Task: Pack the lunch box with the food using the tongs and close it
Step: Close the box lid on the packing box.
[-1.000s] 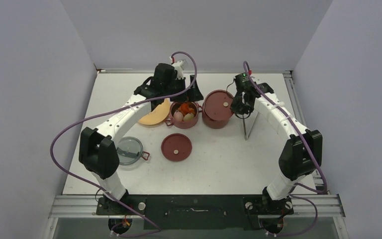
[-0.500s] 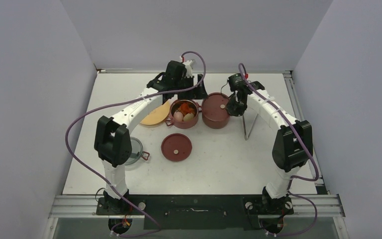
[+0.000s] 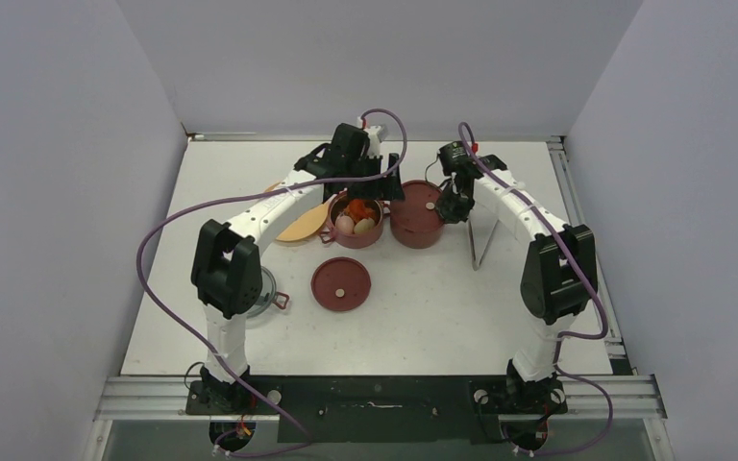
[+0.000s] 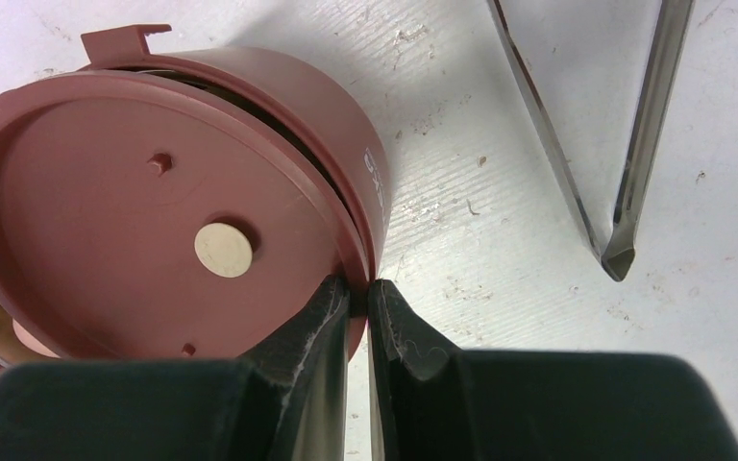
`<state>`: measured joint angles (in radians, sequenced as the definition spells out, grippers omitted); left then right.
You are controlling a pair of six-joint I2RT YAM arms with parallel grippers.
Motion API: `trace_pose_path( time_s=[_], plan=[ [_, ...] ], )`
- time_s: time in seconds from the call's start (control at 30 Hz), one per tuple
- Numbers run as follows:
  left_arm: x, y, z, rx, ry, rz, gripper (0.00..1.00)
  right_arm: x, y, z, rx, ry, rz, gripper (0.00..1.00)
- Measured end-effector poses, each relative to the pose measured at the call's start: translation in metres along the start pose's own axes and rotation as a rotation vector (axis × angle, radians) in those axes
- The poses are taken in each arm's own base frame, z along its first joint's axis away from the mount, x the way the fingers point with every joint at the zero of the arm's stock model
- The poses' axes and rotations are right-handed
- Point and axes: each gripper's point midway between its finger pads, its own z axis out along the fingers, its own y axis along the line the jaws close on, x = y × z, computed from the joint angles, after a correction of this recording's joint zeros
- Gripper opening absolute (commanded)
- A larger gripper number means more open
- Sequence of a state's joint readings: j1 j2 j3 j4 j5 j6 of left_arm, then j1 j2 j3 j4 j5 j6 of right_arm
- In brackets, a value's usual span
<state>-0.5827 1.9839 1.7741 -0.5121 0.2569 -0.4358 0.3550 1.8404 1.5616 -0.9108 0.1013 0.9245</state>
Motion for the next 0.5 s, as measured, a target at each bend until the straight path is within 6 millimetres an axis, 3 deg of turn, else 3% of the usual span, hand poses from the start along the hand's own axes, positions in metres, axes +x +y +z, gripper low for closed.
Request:
trace_pose_path(
  time_s=[0.5],
  plan=[
    [0.016, 0.012, 0.006, -0.031, 0.034, 0.003, 0.76, -0.010, -0.004, 0.003, -0.011, -0.010, -0.005, 0.38]
  ],
)
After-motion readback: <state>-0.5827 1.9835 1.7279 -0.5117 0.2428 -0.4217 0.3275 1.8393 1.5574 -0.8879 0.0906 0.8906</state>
